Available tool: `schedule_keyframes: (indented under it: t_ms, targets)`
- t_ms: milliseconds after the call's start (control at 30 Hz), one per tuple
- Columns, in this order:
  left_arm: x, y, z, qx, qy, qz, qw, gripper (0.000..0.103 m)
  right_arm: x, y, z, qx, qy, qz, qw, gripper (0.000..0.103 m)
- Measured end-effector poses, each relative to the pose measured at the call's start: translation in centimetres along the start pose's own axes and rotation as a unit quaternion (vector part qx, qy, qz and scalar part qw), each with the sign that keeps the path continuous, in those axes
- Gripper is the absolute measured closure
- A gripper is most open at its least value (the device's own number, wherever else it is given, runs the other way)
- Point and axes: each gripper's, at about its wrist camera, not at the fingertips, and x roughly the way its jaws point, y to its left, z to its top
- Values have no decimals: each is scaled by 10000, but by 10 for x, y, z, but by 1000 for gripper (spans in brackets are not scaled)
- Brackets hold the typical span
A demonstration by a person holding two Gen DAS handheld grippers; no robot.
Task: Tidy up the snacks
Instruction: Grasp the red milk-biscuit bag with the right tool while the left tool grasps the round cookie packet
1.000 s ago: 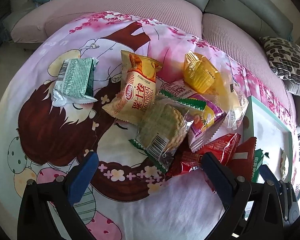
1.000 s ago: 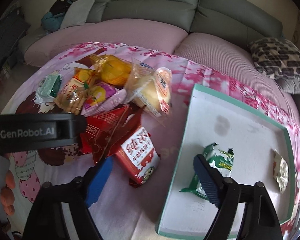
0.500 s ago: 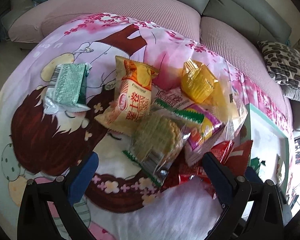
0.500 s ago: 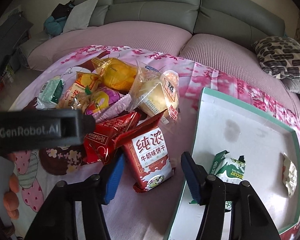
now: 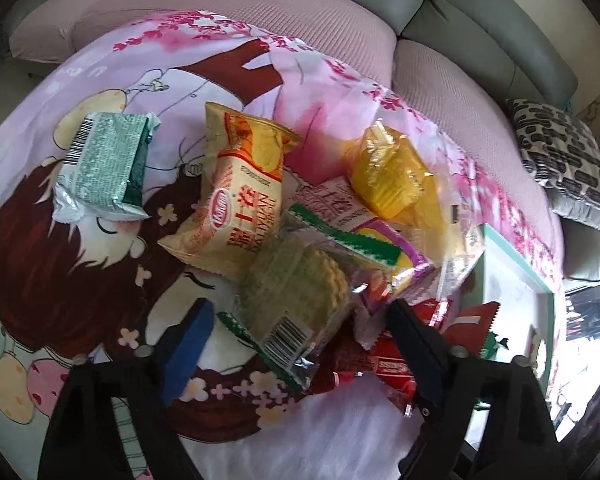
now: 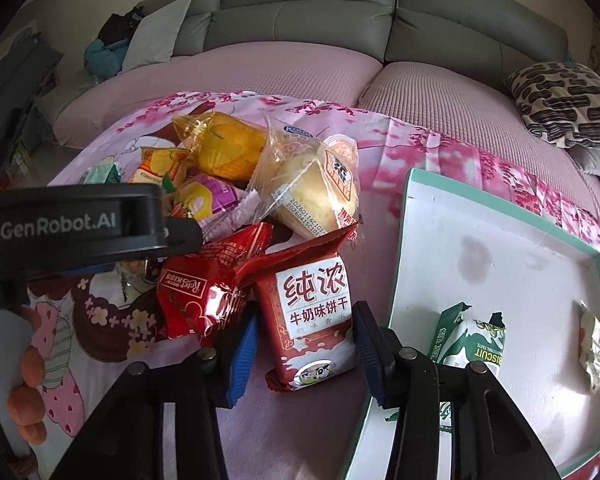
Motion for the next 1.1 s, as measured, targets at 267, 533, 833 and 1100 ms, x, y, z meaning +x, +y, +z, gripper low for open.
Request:
schedule_keyframes:
  t_ms: [267, 533, 833, 1100]
  targets:
    - [-3, 1, -4, -128, 16, -196, 9997, 33, -1, -4, 1, 141, 20, 62, 9999, 58]
    - [-7, 9, -5, -348, -35, -107, 9993, 52, -1, -7, 0, 241, 16, 68, 9997, 61]
    - [-12, 7, -6, -290, -82, -70, 9995, 56, -11, -11, 2, 330, -113, 123, 9993, 61]
    - [-13, 5, -6, -237, -129, 7, 9996, 56, -18, -14, 5, 372, -175, 160, 9990, 61]
